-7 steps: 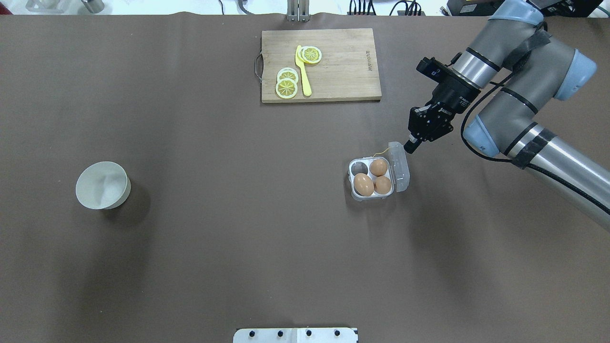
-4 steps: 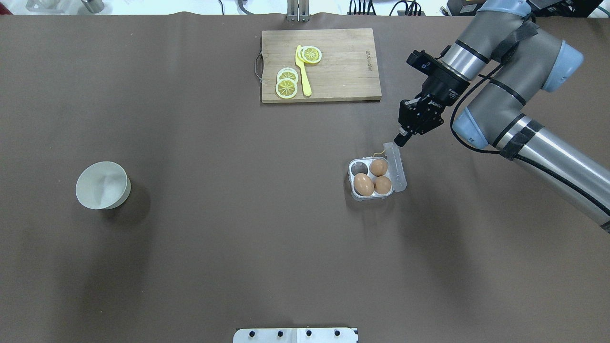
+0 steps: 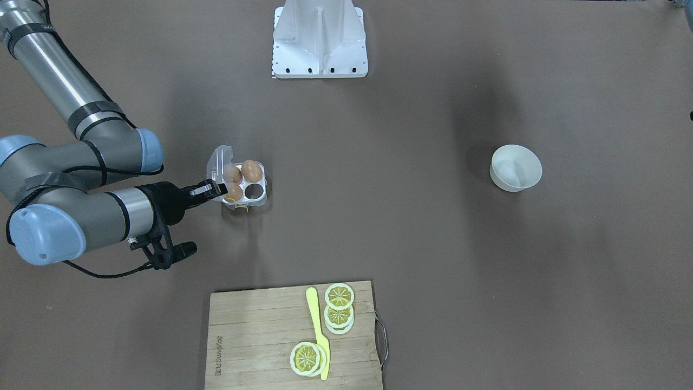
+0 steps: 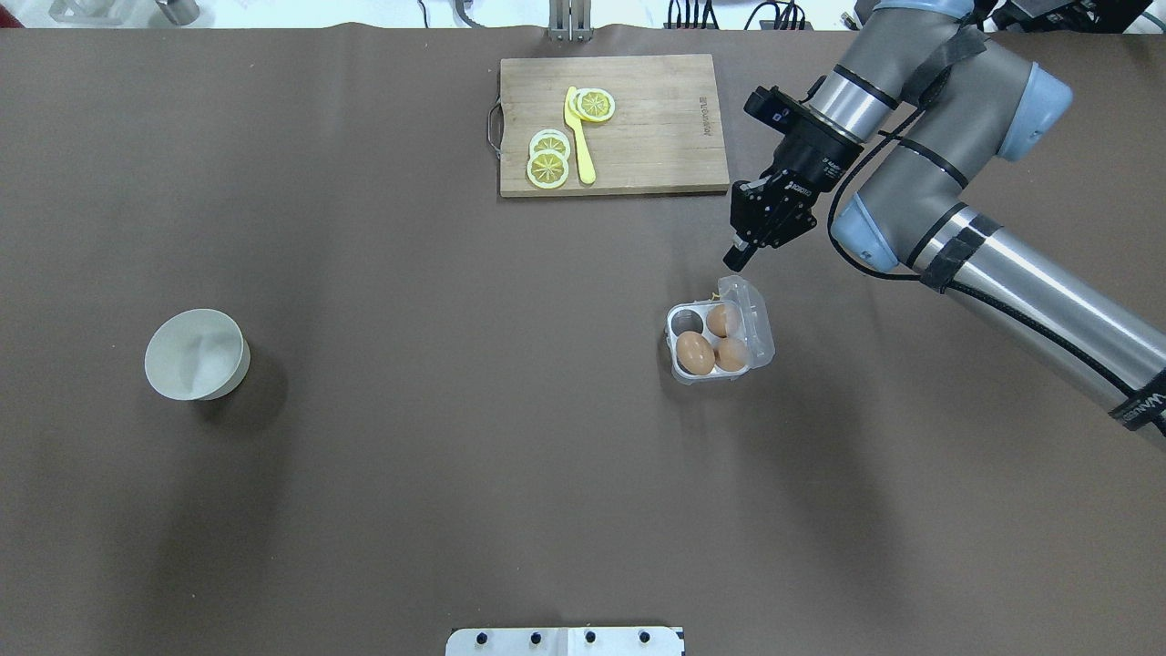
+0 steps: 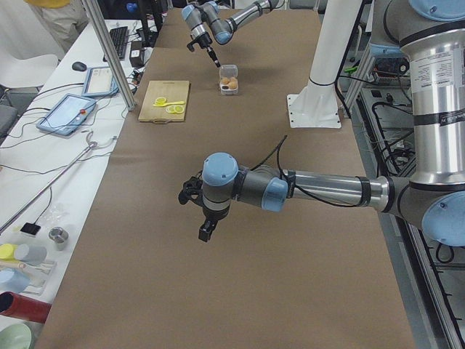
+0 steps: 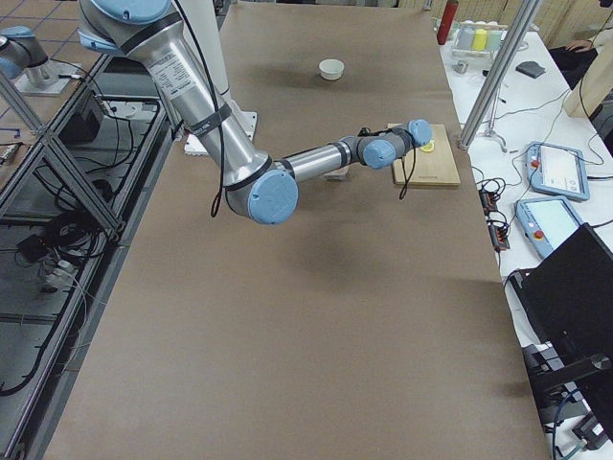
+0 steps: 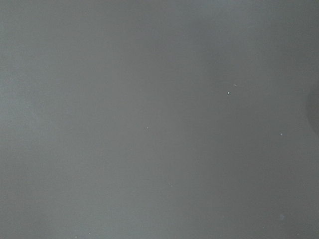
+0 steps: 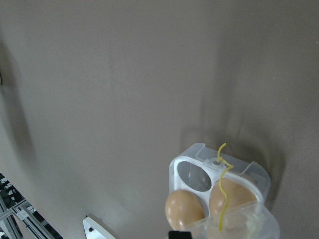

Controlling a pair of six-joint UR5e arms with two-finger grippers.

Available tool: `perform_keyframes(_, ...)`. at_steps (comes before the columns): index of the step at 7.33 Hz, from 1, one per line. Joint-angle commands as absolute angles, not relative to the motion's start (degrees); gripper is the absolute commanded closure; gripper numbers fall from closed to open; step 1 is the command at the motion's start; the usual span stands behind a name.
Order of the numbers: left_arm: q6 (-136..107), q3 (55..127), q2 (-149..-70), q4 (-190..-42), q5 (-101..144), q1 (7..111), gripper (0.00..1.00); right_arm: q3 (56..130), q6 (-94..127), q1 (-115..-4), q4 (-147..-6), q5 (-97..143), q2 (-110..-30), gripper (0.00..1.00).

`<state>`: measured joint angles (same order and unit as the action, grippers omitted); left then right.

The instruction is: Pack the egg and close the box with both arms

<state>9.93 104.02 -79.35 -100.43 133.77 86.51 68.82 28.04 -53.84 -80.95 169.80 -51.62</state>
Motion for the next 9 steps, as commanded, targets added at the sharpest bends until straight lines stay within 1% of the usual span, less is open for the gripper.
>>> perform_keyframes(1, 10.0, 104.0, -78.8, -100.5, 134.6, 87.4, 0.03, 68.4, 28.0, -52.7, -80.9, 169.8, -50.9, 1.0)
perform_keyframes(4, 10.4, 104.0, -78.7, -100.5, 135.4, 87.9, 0.03, 68.7, 28.3, -51.9, -80.8, 169.9, -51.1, 1.0)
perform_keyframes(5, 10.4, 104.3, -78.7, -100.5, 135.4, 88.0, 0.03, 69.5, 30.9, -53.8, -80.7, 170.1, -51.0, 1.0)
perform_keyframes(7, 10.4, 104.5, -78.7, -100.8, 135.4, 88.1, 0.03, 73.0, 34.2, -57.8, -80.4, 170.1, -53.9, 1.0)
perform_keyframes(8, 10.4, 104.6, -78.8, -100.9, 135.4, 88.1, 0.03, 75.3, 34.2, -59.3, -80.2, 169.7, -57.2, 0.89)
perform_keyframes(9, 10.5, 104.6, -78.9, -100.9, 135.4, 88.1, 0.03, 75.8, 34.1, -61.2, -79.0, 169.5, -59.3, 0.57)
